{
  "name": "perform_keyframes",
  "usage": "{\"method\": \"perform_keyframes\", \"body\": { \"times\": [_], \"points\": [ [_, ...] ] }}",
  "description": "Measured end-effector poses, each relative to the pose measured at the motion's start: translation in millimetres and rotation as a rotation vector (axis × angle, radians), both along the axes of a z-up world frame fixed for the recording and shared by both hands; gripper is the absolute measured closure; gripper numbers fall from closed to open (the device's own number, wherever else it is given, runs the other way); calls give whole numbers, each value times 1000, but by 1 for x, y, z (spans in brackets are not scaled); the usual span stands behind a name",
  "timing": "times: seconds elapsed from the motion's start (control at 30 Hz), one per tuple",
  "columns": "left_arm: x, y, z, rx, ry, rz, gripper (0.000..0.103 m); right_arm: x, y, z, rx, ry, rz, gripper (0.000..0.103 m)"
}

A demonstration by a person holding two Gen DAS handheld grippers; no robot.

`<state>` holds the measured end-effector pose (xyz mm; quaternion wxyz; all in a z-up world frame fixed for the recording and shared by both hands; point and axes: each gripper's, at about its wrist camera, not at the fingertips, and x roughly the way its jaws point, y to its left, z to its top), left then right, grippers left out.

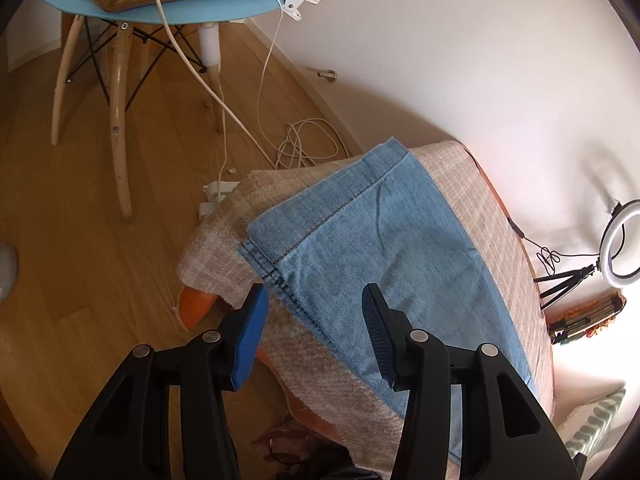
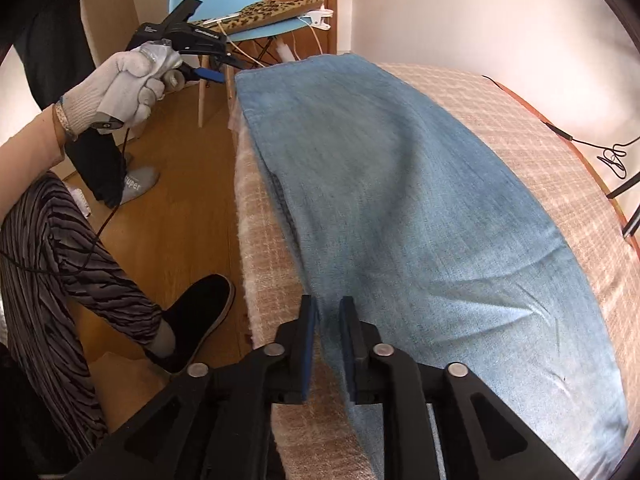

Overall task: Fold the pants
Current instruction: 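Move both grippers to the leg-hem end of the folded jeans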

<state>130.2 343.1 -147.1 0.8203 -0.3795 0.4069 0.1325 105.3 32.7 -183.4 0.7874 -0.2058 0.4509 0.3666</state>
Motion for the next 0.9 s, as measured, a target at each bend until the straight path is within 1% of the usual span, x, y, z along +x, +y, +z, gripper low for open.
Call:
{"method": "perform_keyframes", "body": {
  "times": [0.1, 0.2, 0.27, 0.37, 0.5, 0.73, 0.8, 0.9],
  "points": [
    [-1, 8, -10, -83, -11, 9, 56, 1, -4, 13, 42, -12, -2, 64],
    [-1, 15, -23, -130, 8, 28, 56, 0, -8, 24, 81, -16, -1, 64],
    [1, 19, -31, -172, 14, 47, 56, 0, -10, 25, 90, -16, -4, 64],
    [4, 26, -40, -235, -12, 82, 56, -1, -11, 22, 89, -4, -5, 64],
    [13, 31, -46, -257, -33, 104, 55, -3, -9, 17, 81, 7, -12, 64],
    [16, 31, -63, -305, -17, 138, 55, 0, -15, 18, 98, 16, -38, 64],
    [17, 30, -60, -284, -31, 129, 55, 3, -17, 18, 101, 18, -46, 64],
    [17, 24, -48, -212, -66, 122, 57, 8, -18, 17, 108, 23, -65, 64]
  ]
}}
